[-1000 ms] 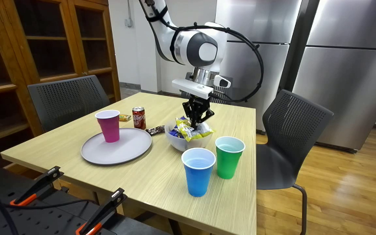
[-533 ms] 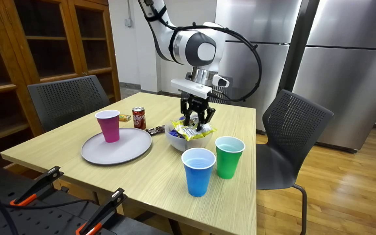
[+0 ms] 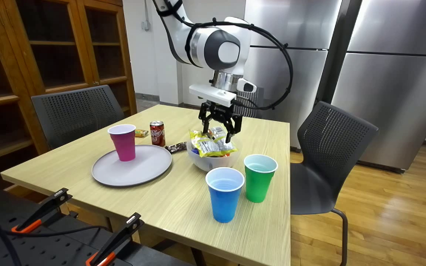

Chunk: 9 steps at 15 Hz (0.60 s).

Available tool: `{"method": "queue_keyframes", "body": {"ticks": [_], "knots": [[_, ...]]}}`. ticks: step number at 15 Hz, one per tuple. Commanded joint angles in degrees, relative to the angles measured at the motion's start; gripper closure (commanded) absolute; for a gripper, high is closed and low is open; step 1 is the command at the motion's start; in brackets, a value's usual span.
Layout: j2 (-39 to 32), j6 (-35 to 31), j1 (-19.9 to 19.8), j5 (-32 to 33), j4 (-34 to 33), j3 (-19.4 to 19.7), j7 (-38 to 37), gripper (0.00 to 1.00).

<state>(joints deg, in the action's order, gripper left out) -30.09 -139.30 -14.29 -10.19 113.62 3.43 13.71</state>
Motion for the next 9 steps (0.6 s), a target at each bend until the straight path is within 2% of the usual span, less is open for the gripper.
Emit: {"method": "queue_keyframes", "body": {"ticks": [1,9], "knots": [[5.1,-2.8,0.1,-0.9,5.6,-0.9,-0.4,0.00],[11.4,-6.9,1.3,-0.9,12.6,-1.2,-0.6,0.00]]}}
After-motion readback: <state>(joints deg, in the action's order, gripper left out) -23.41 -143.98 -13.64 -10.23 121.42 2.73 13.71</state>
